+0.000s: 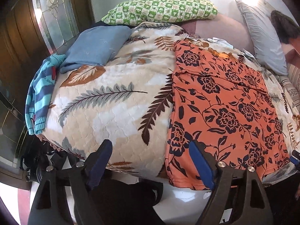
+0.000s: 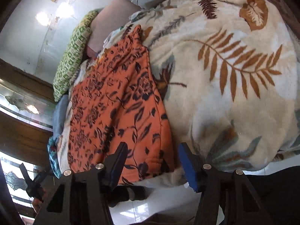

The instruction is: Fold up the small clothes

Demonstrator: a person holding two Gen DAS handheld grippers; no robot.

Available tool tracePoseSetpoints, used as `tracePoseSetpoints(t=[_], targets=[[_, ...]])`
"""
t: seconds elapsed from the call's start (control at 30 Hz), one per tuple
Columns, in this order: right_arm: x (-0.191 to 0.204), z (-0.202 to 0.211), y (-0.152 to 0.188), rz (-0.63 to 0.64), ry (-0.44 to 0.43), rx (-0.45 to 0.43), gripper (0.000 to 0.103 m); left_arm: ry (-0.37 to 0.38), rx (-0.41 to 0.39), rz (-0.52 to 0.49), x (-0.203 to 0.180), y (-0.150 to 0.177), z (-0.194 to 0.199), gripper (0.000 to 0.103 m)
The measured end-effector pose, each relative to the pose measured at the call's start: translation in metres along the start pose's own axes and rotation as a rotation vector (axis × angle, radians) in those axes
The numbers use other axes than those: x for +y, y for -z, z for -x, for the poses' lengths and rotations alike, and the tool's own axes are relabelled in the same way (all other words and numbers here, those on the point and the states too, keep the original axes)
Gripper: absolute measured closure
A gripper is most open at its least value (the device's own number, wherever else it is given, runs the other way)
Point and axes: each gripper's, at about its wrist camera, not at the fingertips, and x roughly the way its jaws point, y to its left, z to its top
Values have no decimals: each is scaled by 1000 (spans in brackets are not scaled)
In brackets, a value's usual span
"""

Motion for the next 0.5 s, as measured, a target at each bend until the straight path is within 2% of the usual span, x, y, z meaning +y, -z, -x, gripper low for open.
tracePoseSetpoints(t=[0.13, 0.27, 0.33, 0.37, 0.4, 0.43, 0.5], targets=[[4, -12, 1, -32, -6, 32, 40, 1, 28, -16, -7, 6, -9, 24], [12, -30, 3, -5, 100, 57, 39, 19, 81, -15, -11, 14, -21, 24], [12, -36, 5, 6, 102, 60, 39, 20, 92, -14, -10, 18, -25, 24], [11, -38, 6, 4, 104, 60, 41, 26, 96, -7, -8, 20, -27, 24], [9, -39, 7, 3, 109, 62, 52, 34, 104, 7, -6, 22, -30, 24], [6, -42, 8, 1, 113, 67, 67, 47, 115, 25, -4, 24, -34, 24], [-2, -42, 10, -19, 107, 64, 73, 77, 131, 43, -3, 27, -40, 24]])
